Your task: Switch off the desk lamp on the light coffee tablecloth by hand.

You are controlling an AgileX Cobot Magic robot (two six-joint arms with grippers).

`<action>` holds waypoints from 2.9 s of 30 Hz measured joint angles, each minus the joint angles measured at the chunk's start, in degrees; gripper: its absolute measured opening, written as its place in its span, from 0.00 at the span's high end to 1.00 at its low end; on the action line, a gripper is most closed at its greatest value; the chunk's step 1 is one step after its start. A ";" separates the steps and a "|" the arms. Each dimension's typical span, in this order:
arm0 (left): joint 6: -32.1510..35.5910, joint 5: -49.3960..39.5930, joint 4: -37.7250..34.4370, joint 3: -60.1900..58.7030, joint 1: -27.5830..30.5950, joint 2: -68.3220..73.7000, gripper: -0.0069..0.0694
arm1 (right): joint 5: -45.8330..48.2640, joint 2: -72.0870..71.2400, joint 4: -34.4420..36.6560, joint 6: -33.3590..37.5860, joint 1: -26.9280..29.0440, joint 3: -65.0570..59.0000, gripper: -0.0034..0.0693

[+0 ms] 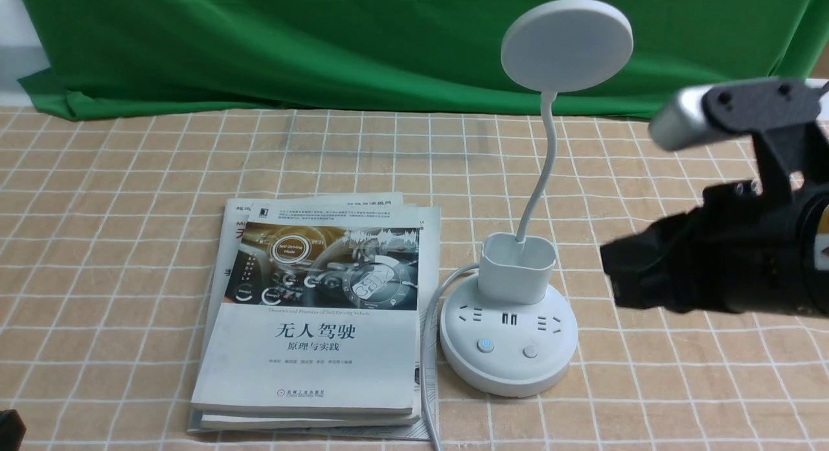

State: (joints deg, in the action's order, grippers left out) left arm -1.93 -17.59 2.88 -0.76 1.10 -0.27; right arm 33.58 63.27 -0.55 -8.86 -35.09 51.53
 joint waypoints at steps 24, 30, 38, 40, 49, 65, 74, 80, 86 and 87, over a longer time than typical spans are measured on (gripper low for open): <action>-0.05 0.00 0.00 0.00 0.00 0.00 0.90 | -24.61 -57.53 -0.77 7.04 32.76 -51.36 0.91; -0.05 0.02 0.00 0.00 0.00 0.00 0.90 | -21.58 -63.05 -1.96 7.29 33.80 -51.86 0.91; 0.00 0.02 0.00 0.00 0.00 0.00 0.90 | -20.03 -63.17 -1.99 7.29 30.90 -51.86 0.91; 0.00 0.02 0.00 0.00 0.00 0.00 0.90 | -20.04 -63.17 -1.99 7.29 30.13 -51.86 0.91; 0.00 0.02 0.00 0.00 0.00 0.00 0.90 | -20.04 -63.17 -1.99 6.27 30.07 -51.86 0.89; 0.00 0.02 0.00 0.00 0.00 0.00 0.90 | -20.04 -63.17 -1.99 5.84 30.07 -51.86 0.85; 0.00 0.02 0.00 0.00 0.00 0.00 0.90 | -19.98 -63.17 -1.99 5.84 30.07 -51.86 0.83; 0.00 0.02 0.00 0.00 0.00 0.00 0.90 | -19.91 -63.17 -1.99 5.84 30.07 -51.86 0.81; 0.00 0.02 0.00 0.00 0.00 0.00 0.90 | -19.85 -63.17 -1.99 5.84 30.07 -51.86 0.79; 0.00 0.02 0.00 0.00 0.00 0.00 0.90 | -19.85 -63.17 -1.99 5.84 30.07 -51.86 0.79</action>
State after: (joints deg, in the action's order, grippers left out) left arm -1.93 -17.57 2.88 -0.76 1.10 -0.27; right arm 13.73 0.10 -2.53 -3.01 -5.01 -0.33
